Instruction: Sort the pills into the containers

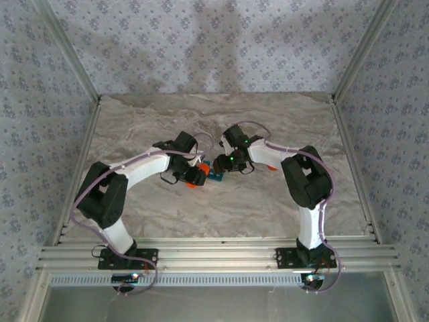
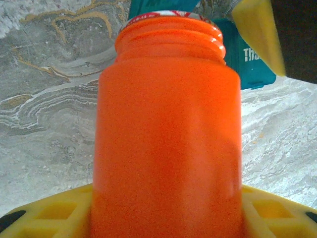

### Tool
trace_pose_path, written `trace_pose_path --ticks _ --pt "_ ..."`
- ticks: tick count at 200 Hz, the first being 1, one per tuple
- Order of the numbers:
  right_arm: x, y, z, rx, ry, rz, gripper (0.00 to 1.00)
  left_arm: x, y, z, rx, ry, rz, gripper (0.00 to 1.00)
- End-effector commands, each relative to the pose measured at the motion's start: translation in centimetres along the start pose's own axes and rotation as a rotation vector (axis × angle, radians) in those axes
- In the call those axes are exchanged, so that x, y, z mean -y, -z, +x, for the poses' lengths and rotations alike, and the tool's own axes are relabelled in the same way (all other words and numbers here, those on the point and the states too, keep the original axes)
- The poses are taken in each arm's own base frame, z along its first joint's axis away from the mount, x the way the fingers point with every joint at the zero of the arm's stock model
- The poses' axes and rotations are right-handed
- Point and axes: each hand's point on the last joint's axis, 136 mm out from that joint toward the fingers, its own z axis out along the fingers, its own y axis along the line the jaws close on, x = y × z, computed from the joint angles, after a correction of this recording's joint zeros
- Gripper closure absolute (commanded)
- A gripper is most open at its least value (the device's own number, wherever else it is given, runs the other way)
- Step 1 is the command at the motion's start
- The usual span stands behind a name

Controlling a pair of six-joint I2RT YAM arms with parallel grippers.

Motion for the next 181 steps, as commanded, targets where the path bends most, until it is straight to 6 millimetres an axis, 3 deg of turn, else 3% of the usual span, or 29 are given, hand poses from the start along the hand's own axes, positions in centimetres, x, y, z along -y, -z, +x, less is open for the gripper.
trace_pose_path --ticks 1,136,181 --pt "0.9 -0.9 0.9 -0.042 -0.013 0.015 0.41 0.1 0.5 1.2 -0.027 -0.003 -0.005 1.00" --pt "0.7 -1.1 1.4 -0.055 -0.011 0.012 0.41 0.1 0.7 1.7 -0.048 0.001 -0.011 1.00" --pt "0.7 -1.1 1.5 -0.054 -0.010 0.011 0.41 -0.4 0.6 2.7 -0.114 0.015 -0.043 1.00"
